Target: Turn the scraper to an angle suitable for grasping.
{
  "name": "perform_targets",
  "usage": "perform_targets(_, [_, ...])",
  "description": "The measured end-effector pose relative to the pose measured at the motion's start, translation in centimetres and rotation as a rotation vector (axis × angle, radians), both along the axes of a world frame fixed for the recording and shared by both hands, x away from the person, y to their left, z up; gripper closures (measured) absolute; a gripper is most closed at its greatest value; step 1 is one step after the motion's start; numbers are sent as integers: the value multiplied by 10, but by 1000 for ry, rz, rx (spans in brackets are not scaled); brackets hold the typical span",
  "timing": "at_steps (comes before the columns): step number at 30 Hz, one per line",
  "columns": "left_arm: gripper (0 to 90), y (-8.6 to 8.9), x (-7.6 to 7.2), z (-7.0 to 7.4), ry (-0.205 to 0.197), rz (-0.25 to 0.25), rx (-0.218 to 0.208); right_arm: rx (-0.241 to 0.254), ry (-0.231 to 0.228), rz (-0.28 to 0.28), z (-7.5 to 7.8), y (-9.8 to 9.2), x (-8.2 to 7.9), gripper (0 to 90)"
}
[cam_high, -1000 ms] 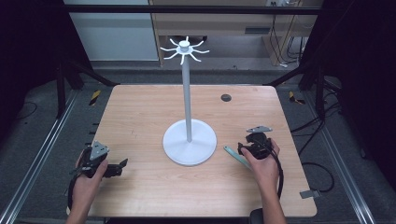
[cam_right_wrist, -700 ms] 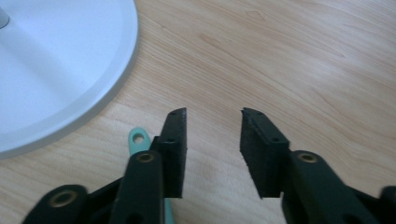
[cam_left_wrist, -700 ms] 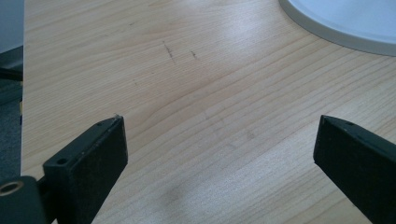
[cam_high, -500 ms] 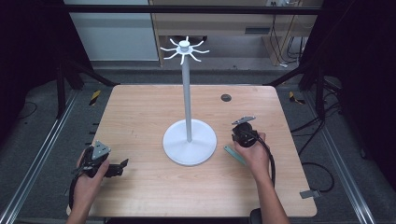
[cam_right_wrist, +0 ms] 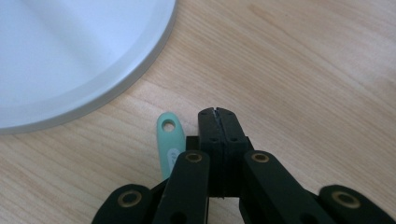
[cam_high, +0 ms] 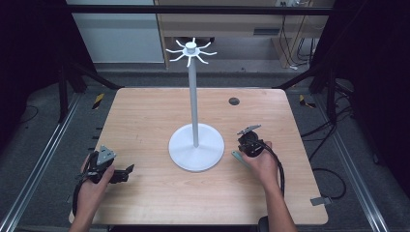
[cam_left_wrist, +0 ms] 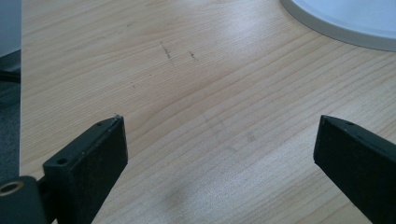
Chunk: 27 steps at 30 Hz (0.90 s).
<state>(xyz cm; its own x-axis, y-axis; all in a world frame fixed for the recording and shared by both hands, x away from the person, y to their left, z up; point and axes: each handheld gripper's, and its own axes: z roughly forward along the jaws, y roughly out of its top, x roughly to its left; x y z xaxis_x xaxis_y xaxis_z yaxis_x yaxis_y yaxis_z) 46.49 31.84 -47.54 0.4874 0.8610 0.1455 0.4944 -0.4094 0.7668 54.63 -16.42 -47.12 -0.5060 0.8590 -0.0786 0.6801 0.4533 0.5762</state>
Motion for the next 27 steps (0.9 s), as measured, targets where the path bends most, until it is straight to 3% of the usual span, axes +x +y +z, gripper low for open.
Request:
perform_targets(12, [26, -2, 0, 0, 1, -5, 4, 7, 54, 4, -9, -4, -2, 900])
perform_targets(22, [27, -2, 0, 0, 5, -8, 9, 24, 102, 93, -7, 5, -13, 900])
perform_targets(27, [27, -2, -1, 0, 7, -8, 11, 24, 101, 129, -5, 10, -21, 900])
